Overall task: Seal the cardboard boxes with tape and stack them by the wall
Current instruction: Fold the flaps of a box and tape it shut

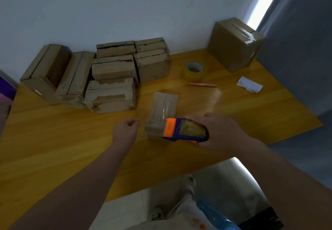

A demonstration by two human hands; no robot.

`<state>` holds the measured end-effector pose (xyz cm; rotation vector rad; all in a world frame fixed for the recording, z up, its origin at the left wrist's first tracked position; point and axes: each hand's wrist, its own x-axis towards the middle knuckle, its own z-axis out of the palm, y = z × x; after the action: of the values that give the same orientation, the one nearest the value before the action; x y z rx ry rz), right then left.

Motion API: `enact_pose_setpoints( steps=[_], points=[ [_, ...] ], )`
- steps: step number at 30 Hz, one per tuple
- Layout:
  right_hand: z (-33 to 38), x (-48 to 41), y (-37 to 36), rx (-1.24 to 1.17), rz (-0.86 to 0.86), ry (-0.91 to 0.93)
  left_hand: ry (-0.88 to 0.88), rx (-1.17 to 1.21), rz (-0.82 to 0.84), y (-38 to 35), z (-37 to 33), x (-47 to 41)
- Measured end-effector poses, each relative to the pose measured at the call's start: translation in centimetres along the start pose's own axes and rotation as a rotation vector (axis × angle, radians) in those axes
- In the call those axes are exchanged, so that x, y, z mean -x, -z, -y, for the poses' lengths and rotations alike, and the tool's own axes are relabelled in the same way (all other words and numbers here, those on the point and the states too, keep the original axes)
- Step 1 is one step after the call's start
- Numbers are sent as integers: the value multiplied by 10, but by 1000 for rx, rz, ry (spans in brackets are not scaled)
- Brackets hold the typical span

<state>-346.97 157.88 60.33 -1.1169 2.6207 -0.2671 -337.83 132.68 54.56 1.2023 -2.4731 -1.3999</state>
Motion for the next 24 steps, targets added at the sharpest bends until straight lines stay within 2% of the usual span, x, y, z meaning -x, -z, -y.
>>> enact_pose_setpoints(
  steps=[3,9,10,14,16,20,24],
  points=[
    [-2,-1,-2,-7,1,-2,-17,310,82,-4,-10,14],
    [-4,-2,-5,-25,-8,4,-6,345,364,-8,-12,32],
    [-4,-2,-6,-23,-9,3,-81,257,381,-6,-11,33],
    [-4,-3,-9,-21,-12,6,-568,-510,347,-5,1,29],
    [-3,-3,-10,-33,-19,2,-674,-724,376,-9,3,25],
    [4,-8,-12,-38,-30,-7,-720,-865,376,-9,5,14],
    [5,-10,-13,-56,-25,-24,-719,-909,405,-7,3,7]
  ],
)
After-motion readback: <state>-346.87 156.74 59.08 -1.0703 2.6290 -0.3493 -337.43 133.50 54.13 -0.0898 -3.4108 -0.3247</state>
